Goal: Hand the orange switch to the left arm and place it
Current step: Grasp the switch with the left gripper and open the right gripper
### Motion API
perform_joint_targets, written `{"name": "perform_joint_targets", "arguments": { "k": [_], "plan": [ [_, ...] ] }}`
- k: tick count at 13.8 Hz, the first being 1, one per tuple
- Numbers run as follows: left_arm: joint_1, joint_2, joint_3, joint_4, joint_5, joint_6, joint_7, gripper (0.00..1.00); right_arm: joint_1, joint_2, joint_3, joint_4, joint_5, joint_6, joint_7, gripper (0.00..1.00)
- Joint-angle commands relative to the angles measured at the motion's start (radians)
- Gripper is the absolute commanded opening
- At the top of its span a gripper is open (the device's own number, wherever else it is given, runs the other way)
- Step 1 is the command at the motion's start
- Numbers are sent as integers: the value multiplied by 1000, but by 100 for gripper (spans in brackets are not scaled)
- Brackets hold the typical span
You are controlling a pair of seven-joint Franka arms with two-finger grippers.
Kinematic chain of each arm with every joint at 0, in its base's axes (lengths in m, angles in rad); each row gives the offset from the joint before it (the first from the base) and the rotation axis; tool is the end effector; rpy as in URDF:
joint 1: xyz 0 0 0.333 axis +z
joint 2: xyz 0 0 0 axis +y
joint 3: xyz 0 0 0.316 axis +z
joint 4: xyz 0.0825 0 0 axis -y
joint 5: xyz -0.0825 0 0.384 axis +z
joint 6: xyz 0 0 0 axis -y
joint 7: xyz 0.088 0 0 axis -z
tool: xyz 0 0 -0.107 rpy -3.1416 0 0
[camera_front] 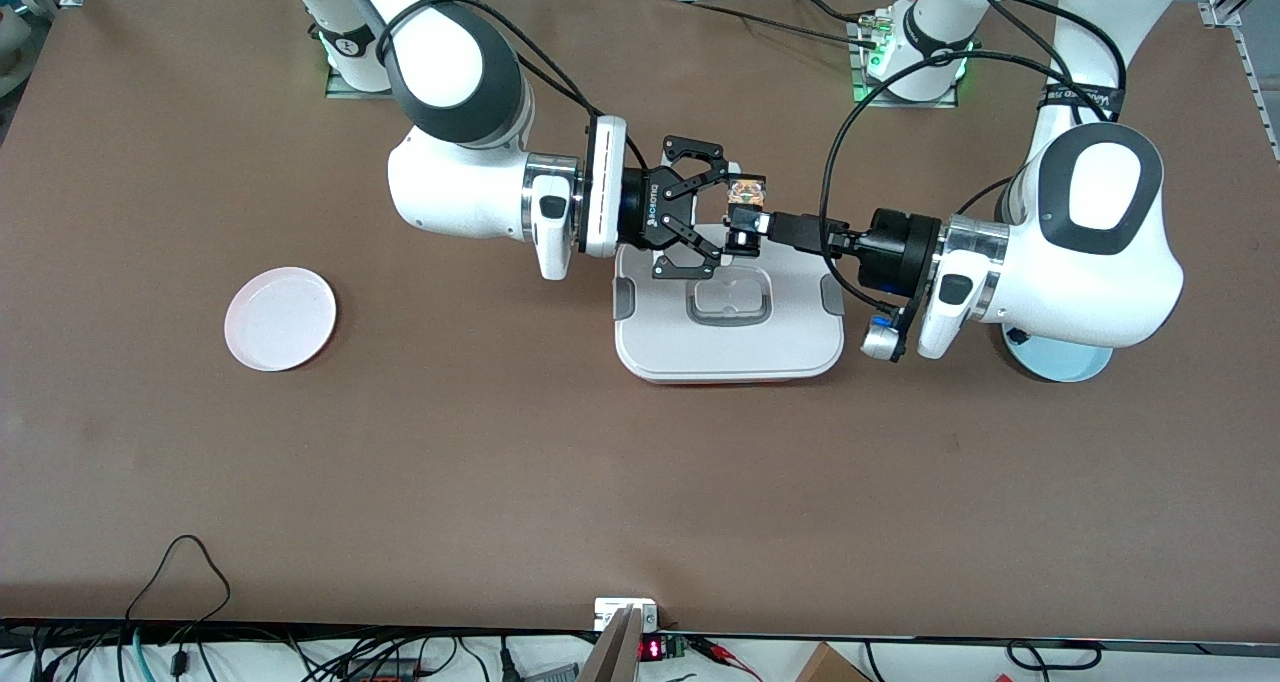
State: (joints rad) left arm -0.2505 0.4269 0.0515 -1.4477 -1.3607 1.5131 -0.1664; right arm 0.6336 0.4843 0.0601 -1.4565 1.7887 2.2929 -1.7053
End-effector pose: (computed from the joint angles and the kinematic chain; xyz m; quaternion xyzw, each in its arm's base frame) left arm 0.6312 -0.2458 0.5016 0.7727 0.0642 -0.2497 0.5801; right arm 0.5587 0.4812 0.4684 -0.6002 -0.4161 -0.4201 0.5386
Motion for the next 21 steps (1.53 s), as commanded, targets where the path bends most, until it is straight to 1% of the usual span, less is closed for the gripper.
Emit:
{"name": "perform_joint_targets", "arguments": {
  "k": [1, 4, 5, 6, 7, 15, 16, 18, 21],
  "plan": [
    [-9, -8, 7, -11, -28, -4, -16, 0, 18, 3, -9, 15, 9, 13, -22, 14],
    [-6, -8, 7, -11, -29, -5, -16, 0, 21, 3, -11, 11, 11, 13, -25, 16],
    [-4, -8, 7, -10, -28, -5, -18, 0, 21, 2, -11, 10, 11, 13, -22, 19],
    [-3, -8, 7, -10, -28, -5, -18, 0, 21, 2, -11, 10, 12, 13, -11, 37],
    [0, -8, 7, -8, -28, -7, -21, 0, 23, 2, -9, 10, 21, 13, -7, 99],
    [34, -8, 10, -7, -26, -56, -21, 0, 26, -4, -13, 4, 21, 14, 1, 100],
    [51, -8, 10, -7, -20, -57, -19, 0, 25, -4, -13, 2, 21, 14, 0, 100],
    [97, 9, 10, -3, 9, -117, -15, 0, 21, -6, -13, -1, 14, 14, 1, 100],
    [163, 10, 10, 1, 141, -177, 28, 0, 5, -41, -13, -60, 9, 13, -7, 100]
  ]
}}
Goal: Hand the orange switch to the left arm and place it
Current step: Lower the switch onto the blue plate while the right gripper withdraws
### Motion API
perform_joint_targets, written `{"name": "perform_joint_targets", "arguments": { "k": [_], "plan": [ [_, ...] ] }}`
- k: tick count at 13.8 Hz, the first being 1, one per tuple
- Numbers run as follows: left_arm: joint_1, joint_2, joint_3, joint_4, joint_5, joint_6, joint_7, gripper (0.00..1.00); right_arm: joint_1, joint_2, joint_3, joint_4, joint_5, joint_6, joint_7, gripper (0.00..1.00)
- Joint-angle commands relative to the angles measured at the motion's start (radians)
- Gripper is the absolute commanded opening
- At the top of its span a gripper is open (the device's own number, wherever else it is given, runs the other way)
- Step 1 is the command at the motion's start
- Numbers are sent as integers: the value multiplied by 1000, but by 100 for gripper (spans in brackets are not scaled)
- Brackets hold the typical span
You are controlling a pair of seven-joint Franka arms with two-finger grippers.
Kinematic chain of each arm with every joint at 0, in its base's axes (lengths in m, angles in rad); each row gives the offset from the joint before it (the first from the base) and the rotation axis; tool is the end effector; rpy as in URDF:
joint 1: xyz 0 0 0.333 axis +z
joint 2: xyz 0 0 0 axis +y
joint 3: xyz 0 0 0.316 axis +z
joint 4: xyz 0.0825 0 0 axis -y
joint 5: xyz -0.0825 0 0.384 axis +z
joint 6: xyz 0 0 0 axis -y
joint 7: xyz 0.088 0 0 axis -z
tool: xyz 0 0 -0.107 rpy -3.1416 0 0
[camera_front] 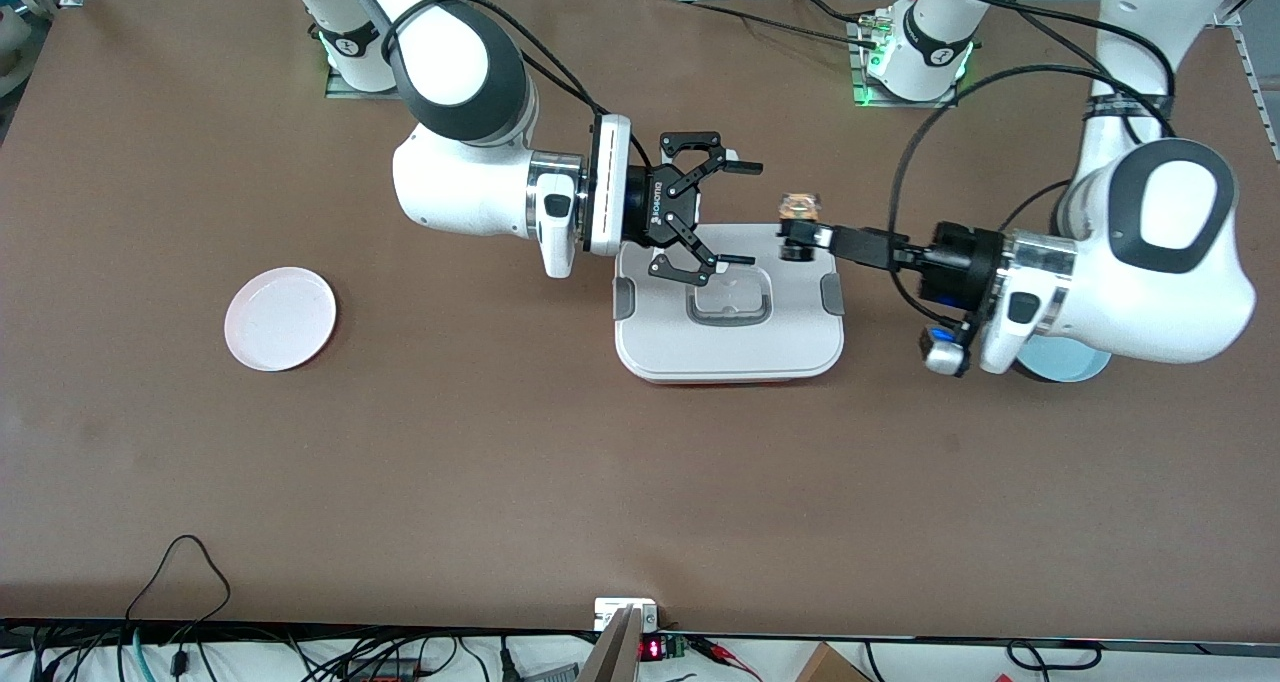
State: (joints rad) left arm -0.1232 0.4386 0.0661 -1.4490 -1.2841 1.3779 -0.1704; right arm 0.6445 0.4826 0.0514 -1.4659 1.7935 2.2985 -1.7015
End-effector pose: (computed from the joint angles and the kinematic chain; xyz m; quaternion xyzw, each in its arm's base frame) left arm 0.6422 -0.1622 0.4868 0.7801 0.0815 -0.2681 0.5593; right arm 0.5563 0.4822 0.4645 -0.6049 -0.4138 -0.4167 0.5378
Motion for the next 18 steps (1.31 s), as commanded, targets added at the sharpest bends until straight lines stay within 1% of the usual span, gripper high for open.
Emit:
{"name": "perform_joint_targets", "arguments": {
  "k": [1, 4, 5, 6, 7, 8, 9, 10, 11, 12, 13, 16, 18],
  "plan": [
    [54, -4, -5, 4, 141, -48, 40, 0, -20, -56, -4, -68, 3, 6, -12, 100],
    [77, -18, -2, 35, 436, -69, 121, 0, -72, -122, -11, -171, -48, -5, -17, 100],
    [83, -30, 3, 33, 525, -72, 147, 0, -92, -146, -18, -207, -77, -16, -17, 100],
    [111, -31, 3, 30, 605, -79, 175, 0, -115, -163, -18, -238, -107, -39, -17, 100],
    [137, -23, 3, 26, 685, -91, 205, 0, -146, -173, -19, -255, -141, -74, -17, 100],
    [157, -15, 3, 22, 789, -88, 235, 0, -170, -176, -19, -266, -176, -97, -17, 100],
    [163, 0, 3, 22, 931, -68, 276, 0, -193, -180, -21, -277, -224, -111, -17, 100],
    [162, 5, 3, 15, 1054, -16, 308, 0, -215, -182, -22, -284, -249, -125, -17, 100],
    [165, 12, 3, -13, 1148, 36, 339, 0, -235, -185, -30, -289, -252, -161, -15, 100],
    [174, 15, 3, -36, 1236, 90, 374, 0, -247, -187, -51, -291, -252, -215, -15, 100],
    [194, 32, 3, -59, 1302, 128, 397, 0, -253, -188, -89, -291, -258, -278, -14, 100],
    [240, 95, 4, -93, 1458, 269, 408, 0, -258, -191, -204, -286, -333, -416, -3, 100],
    [283, 155, 4, -94, 1490, 381, 420, 1, -269, -190, -263, -287, -358, -509, 5, 100]
  ]
}}
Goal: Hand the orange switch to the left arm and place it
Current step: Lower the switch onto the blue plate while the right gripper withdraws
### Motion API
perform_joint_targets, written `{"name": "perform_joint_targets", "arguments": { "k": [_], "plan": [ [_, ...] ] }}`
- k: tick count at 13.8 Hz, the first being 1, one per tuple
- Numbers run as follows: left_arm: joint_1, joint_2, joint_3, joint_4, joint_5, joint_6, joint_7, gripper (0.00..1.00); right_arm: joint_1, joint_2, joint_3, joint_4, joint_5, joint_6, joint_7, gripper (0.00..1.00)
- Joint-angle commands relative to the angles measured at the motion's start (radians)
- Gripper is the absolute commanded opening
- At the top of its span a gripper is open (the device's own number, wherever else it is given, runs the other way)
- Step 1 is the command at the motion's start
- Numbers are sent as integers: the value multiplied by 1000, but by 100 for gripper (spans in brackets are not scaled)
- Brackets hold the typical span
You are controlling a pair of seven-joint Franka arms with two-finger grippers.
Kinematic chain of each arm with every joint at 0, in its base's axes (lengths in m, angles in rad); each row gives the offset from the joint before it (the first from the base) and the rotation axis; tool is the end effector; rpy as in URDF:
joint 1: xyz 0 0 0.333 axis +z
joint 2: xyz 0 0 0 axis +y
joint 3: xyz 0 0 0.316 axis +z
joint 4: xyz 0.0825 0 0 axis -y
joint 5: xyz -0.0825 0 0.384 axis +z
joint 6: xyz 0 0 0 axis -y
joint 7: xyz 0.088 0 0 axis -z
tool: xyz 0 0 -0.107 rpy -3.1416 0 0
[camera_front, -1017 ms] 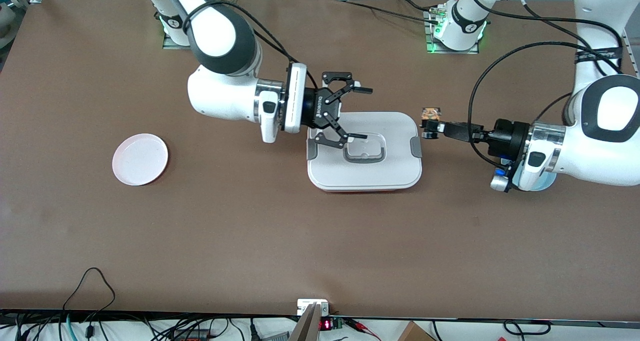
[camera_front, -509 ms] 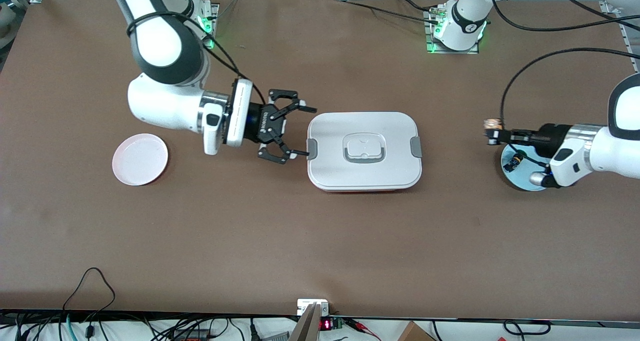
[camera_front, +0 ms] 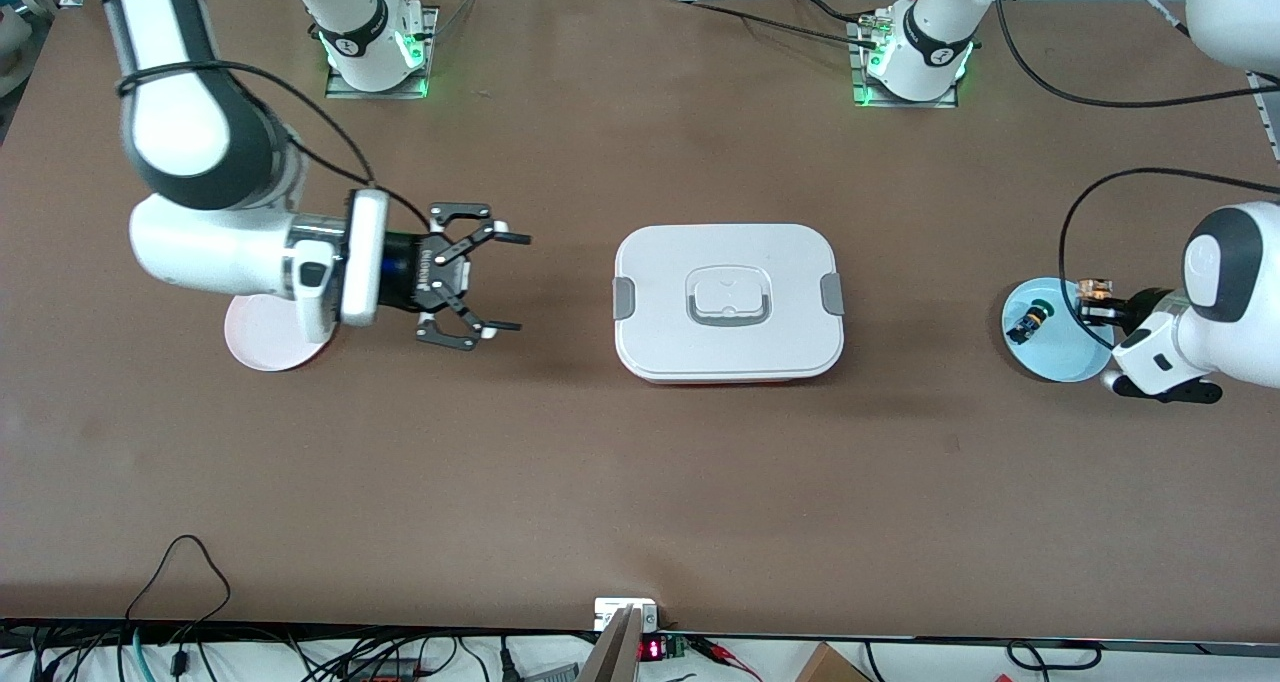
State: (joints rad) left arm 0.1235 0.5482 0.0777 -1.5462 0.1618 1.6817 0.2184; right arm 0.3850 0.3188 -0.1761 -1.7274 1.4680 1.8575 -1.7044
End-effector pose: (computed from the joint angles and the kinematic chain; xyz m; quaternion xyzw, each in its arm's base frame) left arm 0.6325 0.1384 0.3084 -0.9736 0.0349 0.2194 0.0532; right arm 0.6209 0.2228 0.4438 -0.6376 -0.4770 -0.3621 0.4846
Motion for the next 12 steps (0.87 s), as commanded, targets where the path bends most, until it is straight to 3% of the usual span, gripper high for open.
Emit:
{"name": "perform_joint_targets", "arguments": {
  "k": [1, 4, 8, 12],
  "plan": [
    [45, 88, -7, 3, 54, 137, 71, 1, -12, -30, -58, -23, -67, -104, 40, 100],
    [67, 130, -9, 3, 84, 170, 81, 1, -17, -76, -118, -1, -279, -158, 302, 100],
    [79, 170, -9, 0, 84, 171, 82, 4, -15, -101, -123, 2, -509, -158, 554, 100],
    [85, 199, -12, 0, 82, 171, 82, 18, -12, -122, -123, 3, -755, -159, 863, 100]
  ]
}}
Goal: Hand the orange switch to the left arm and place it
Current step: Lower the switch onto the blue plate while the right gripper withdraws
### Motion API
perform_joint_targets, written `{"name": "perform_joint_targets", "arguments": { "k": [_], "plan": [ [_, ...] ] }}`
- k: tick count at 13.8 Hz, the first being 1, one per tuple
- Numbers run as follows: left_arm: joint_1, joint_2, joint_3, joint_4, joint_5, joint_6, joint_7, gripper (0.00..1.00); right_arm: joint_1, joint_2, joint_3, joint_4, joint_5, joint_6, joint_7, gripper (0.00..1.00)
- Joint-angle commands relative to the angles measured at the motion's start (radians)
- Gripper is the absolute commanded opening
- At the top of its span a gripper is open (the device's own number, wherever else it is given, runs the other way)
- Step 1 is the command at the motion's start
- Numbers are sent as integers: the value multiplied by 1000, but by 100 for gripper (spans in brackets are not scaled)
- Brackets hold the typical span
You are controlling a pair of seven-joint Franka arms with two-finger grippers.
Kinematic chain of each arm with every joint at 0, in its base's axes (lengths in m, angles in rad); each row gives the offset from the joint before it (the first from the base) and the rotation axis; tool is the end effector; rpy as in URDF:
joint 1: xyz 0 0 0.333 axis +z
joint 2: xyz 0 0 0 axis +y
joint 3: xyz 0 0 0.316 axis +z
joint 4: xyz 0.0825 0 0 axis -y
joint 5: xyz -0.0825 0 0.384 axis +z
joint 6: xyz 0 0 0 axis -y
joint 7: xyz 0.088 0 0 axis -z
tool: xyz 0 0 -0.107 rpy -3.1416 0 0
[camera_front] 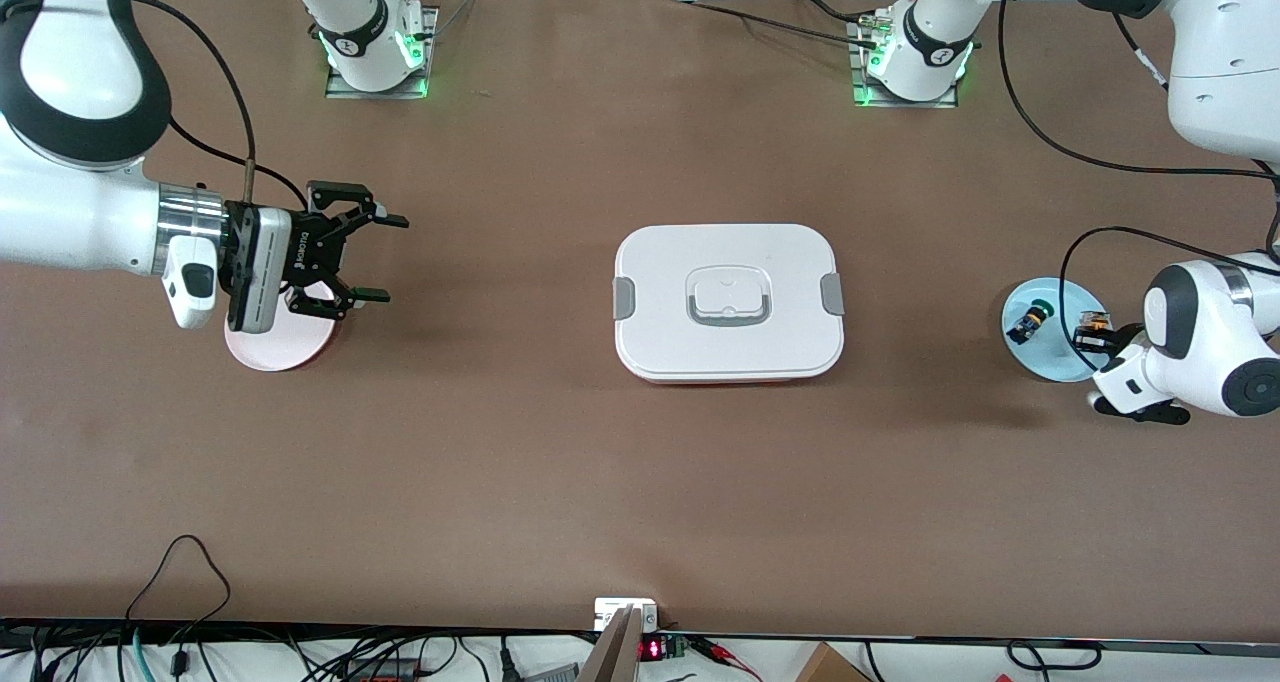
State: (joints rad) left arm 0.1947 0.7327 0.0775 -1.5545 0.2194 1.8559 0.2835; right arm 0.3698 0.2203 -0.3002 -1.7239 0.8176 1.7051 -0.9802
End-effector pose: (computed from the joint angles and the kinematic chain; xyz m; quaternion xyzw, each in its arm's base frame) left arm 0.6264 0.1866 0.1922 -0.9675 0.0620 0.2377 0.0604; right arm 0.5993 0.1235 0.4641 -0.8487 -0.3780 -0.0636 0.3644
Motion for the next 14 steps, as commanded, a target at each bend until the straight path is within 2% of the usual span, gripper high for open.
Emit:
{"name": "perform_joint_targets", "arguments": {
  "k": [1, 5, 9, 11, 12, 13, 14],
  "plan": [
    [12, 14, -12, 8, 23, -3, 17, 22, 3, -42, 1, 4, -158, -7, 193, 100],
    [11, 34, -13, 10, 15, 8, 19, 43, -2, -56, -2, 15, -300, -53, 486, 100],
    [12, 39, -13, 14, 14, 11, 19, 46, 3, -55, 0, 21, -503, -113, 829, 100],
    [15, 30, -15, 30, 12, 8, 23, 52, 5, -52, 0, 47, -651, -160, 919, 100],
    [22, 22, -18, 36, 6, 8, 28, 59, 5, -49, 0, 58, -719, -170, 917, 100],
    [35, 2, -18, 37, -17, 5, 31, 89, 1, -50, 0, 70, -798, -176, 913, 100],
    [49, -25, -19, 39, -61, 5, 64, 100, -2, -52, -2, 93, -875, -176, 911, 100]
  ]
}}
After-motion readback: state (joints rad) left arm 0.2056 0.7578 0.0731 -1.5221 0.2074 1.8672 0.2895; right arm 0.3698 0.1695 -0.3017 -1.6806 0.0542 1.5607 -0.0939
